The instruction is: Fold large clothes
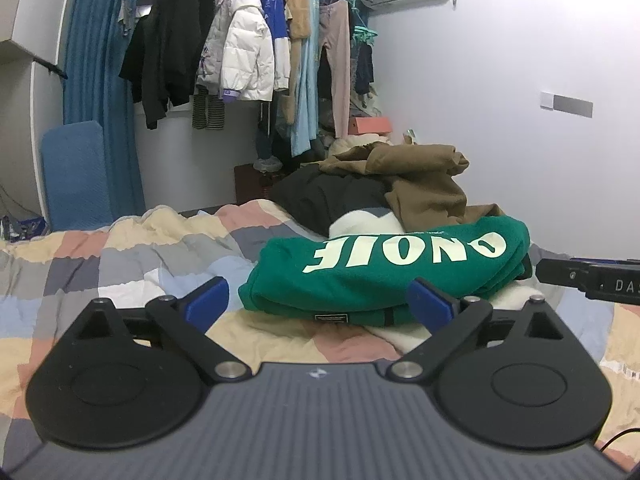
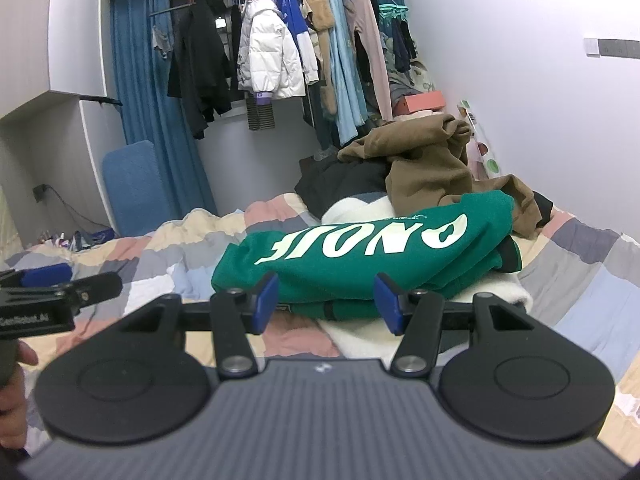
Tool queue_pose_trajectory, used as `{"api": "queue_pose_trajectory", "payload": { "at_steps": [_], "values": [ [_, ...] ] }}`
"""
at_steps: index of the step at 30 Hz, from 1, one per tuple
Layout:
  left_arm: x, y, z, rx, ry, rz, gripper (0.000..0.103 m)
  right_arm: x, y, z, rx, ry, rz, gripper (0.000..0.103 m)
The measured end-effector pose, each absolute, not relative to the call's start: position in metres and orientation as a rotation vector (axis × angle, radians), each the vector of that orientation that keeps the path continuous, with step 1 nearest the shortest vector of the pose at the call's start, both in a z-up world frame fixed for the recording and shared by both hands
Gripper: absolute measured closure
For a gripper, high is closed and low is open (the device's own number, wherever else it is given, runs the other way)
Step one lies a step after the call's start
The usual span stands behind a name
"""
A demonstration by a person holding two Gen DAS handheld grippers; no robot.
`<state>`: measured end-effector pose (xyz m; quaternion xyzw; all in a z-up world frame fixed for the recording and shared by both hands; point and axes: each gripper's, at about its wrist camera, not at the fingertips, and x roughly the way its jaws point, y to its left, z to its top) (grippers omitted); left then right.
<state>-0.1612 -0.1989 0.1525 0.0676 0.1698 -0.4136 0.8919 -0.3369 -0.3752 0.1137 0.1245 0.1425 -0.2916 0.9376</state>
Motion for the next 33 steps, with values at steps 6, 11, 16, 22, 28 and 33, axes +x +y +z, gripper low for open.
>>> {"api": "queue_pose_trajectory", "payload": {
  "at_steps": [6,11,16,22,28,33],
  "values": [
    [-0.161,-0.19,0.157,0.12,0.346,-0.84,0.002,-0.339,-0.371,0.119,0.241,0.282,-0.606,0.029],
    [-0.162,-0.185,0.159,0.122,0.349,-0.827,0.001,-0.34,-0.371,0.123,0.23,0.285,-0.622,0.001],
    [-0.16,-0.176,0.163,0.106,0.35,-0.817,0.001,-0.339,-0.371,0.124,0.229,0.287,-0.634,0.0],
    [-0.163,-0.173,0.166,0.11,0.341,-0.815,0.001,-0.337,-0.368,0.125,0.215,0.291,-0.63,0.0],
    [-0.162,-0.171,0.165,0.116,0.338,-0.809,0.001,-0.332,-0.363,0.125,0.206,0.305,-0.618,0.0],
    [-0.161,-0.17,0.164,0.117,0.345,-0.804,0.001,-0.33,-0.363,0.123,0.22,0.316,-0.629,0.0]
  ]
}}
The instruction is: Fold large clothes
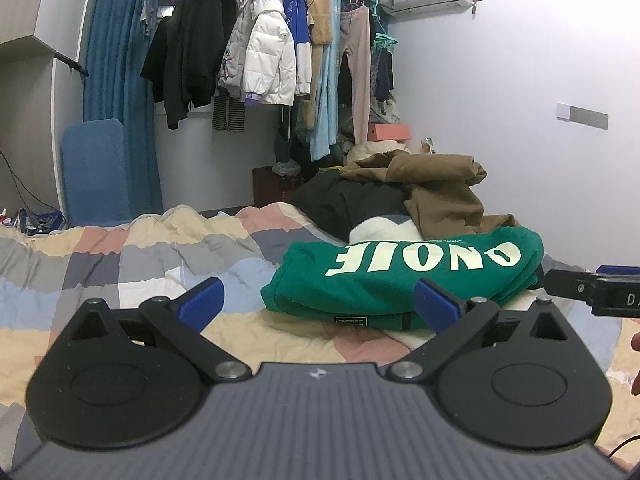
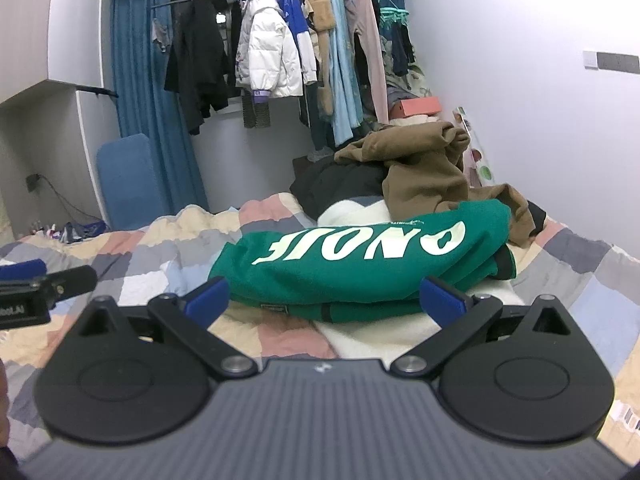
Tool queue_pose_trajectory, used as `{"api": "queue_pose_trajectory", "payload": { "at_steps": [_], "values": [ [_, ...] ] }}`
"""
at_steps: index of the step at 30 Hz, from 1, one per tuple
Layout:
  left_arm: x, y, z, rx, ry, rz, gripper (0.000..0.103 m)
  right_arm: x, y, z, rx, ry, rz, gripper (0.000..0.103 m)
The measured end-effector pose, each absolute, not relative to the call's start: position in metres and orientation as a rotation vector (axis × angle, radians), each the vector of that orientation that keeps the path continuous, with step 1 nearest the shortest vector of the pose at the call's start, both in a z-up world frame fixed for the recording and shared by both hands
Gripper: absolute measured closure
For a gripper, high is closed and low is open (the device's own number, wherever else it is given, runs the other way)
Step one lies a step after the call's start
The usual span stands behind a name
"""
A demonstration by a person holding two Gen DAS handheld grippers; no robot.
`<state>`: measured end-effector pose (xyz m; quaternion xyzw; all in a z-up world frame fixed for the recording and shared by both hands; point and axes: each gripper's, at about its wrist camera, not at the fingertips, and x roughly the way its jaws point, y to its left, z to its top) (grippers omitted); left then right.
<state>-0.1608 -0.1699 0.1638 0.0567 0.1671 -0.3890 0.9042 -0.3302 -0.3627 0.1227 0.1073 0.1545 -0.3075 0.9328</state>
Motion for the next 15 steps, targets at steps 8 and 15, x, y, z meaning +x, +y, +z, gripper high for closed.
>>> {"api": "queue_pose_trajectory", "payload": {
  "at_steps": [8,15],
  "values": [
    [-0.1617,-0.1665,0.1648,0.114,0.329,-0.802,0.001,-0.3302,-0.3571,0.1258,0.204,0.314,-0.624,0.0],
    [-0.1638,-0.1689,0.1634,0.11,0.329,-0.798,0.001,-0.33,-0.3569,0.1258,0.201,0.296,-0.633,0.0]
  ]
}}
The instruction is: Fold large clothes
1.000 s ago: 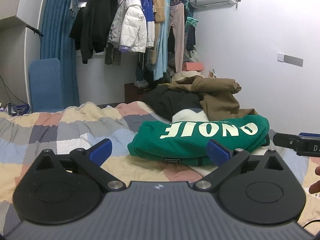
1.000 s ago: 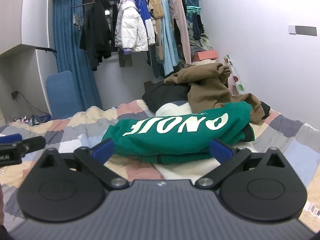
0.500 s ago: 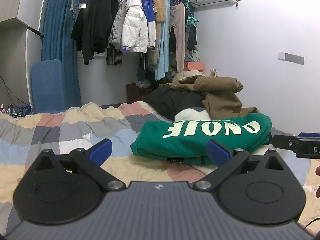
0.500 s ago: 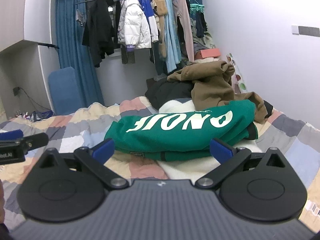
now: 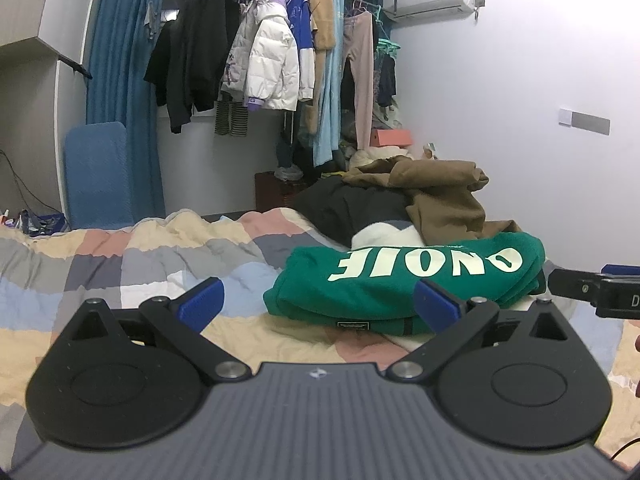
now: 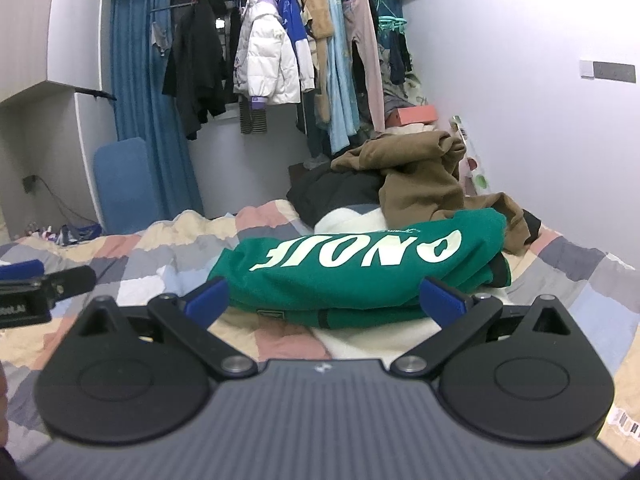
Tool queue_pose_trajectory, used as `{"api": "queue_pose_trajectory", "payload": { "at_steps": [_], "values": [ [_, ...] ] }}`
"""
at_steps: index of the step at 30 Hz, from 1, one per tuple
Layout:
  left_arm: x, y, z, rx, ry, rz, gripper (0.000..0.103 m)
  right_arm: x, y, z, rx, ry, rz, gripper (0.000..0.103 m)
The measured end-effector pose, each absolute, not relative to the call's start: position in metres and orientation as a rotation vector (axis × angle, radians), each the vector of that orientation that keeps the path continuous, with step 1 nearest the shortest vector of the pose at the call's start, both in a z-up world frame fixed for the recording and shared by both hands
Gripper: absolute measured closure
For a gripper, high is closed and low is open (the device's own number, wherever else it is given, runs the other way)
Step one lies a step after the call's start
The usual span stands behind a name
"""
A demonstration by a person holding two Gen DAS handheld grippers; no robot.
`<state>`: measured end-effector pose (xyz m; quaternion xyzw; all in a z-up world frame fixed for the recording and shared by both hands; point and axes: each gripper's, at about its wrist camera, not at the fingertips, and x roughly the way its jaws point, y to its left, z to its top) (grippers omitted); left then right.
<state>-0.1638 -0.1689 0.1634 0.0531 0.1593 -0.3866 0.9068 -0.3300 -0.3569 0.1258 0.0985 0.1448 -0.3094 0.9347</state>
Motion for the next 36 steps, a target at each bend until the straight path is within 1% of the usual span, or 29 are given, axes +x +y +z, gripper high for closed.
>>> {"api": "queue_pose_trajectory", "payload": {
  "at_steps": [36],
  "values": [
    [-0.172,-0.156,0.173,0.147,0.297,-0.814,0.0,-0.328,-0.359,0.12,0.201,0.316,-0.622,0.0]
  ]
}}
